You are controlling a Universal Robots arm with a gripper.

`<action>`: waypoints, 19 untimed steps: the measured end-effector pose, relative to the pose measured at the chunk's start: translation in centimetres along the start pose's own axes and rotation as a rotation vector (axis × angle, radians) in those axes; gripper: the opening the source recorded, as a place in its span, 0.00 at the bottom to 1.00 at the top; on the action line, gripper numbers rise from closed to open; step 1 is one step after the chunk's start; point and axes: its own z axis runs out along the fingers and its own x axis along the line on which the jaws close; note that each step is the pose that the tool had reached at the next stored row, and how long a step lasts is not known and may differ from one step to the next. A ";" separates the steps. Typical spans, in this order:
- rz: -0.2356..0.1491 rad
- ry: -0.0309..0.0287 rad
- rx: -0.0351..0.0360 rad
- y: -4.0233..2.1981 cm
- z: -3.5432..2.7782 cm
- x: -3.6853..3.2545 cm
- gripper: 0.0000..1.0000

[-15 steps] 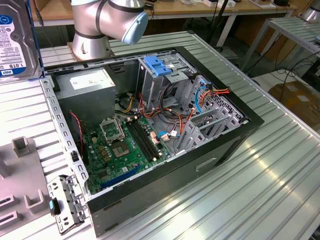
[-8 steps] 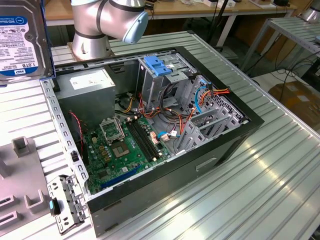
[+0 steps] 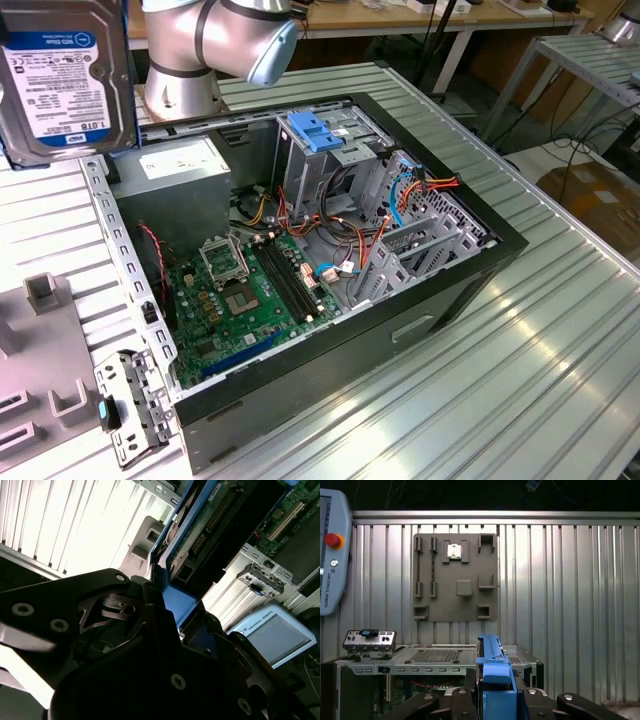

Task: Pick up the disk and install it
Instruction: 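Pick up the disk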

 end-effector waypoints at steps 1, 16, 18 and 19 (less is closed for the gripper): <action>0.000 0.0000 0.0000 -0.49 -0.01 0.01 0.37; 0.000 0.0000 -0.0012 -6.34 -0.16 0.05 0.37; 0.000 0.0000 -0.0013 -7.10 -0.17 0.05 0.37; 0.000 0.0000 -0.0014 -7.41 -0.18 0.06 0.37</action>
